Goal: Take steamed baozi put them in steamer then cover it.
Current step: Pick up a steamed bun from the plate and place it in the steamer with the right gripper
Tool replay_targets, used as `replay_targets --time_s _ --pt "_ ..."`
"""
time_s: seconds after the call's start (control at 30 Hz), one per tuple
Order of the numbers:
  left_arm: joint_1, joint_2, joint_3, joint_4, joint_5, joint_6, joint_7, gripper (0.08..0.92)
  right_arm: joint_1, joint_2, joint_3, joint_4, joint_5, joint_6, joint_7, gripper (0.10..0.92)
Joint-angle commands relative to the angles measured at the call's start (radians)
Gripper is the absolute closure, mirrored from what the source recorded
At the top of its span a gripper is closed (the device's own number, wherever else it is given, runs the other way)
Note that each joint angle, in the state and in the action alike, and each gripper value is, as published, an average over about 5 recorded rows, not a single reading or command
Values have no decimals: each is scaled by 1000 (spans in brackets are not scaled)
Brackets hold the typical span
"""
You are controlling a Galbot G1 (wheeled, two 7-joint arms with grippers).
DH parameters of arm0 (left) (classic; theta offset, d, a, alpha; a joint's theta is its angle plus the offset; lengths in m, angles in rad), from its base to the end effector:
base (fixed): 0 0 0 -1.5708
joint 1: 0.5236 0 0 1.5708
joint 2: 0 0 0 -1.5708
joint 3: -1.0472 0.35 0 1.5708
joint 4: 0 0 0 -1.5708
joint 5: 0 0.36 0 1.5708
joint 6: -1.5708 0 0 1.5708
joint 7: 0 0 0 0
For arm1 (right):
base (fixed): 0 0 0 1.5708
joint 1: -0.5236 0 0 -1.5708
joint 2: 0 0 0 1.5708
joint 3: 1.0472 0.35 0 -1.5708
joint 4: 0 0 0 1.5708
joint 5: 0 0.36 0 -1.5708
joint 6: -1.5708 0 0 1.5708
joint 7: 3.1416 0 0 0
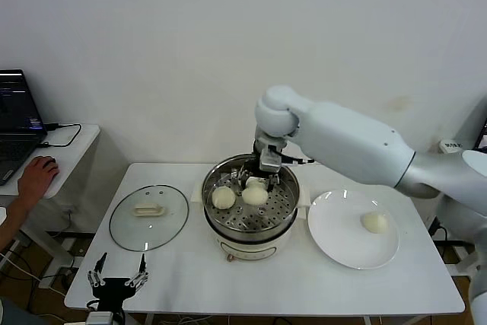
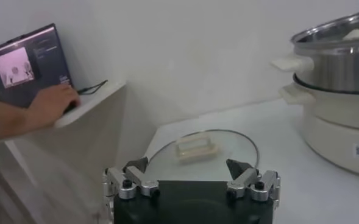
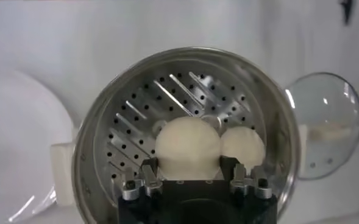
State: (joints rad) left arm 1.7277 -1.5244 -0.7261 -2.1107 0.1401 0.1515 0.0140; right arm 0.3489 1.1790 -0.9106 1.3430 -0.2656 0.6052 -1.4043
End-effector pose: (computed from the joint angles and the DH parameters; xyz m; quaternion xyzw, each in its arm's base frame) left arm 0.1333 0.0697 -0.3161 0.0687 -0.9767 -0.1397 0.1475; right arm 0.5315 0.1564 -0.0453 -0.6710 0.0561 -0.7382 0.0408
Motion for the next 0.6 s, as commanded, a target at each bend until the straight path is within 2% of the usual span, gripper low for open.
replay_targets --time_s 0.03,0.6 --pt "-2 4 1 1 -1 0 5 177 -66 39 -14 11 -140 55 27 397" --pt "-20 7 5 24 -4 2 8 177 -90 70 -32 10 -96 20 30 397"
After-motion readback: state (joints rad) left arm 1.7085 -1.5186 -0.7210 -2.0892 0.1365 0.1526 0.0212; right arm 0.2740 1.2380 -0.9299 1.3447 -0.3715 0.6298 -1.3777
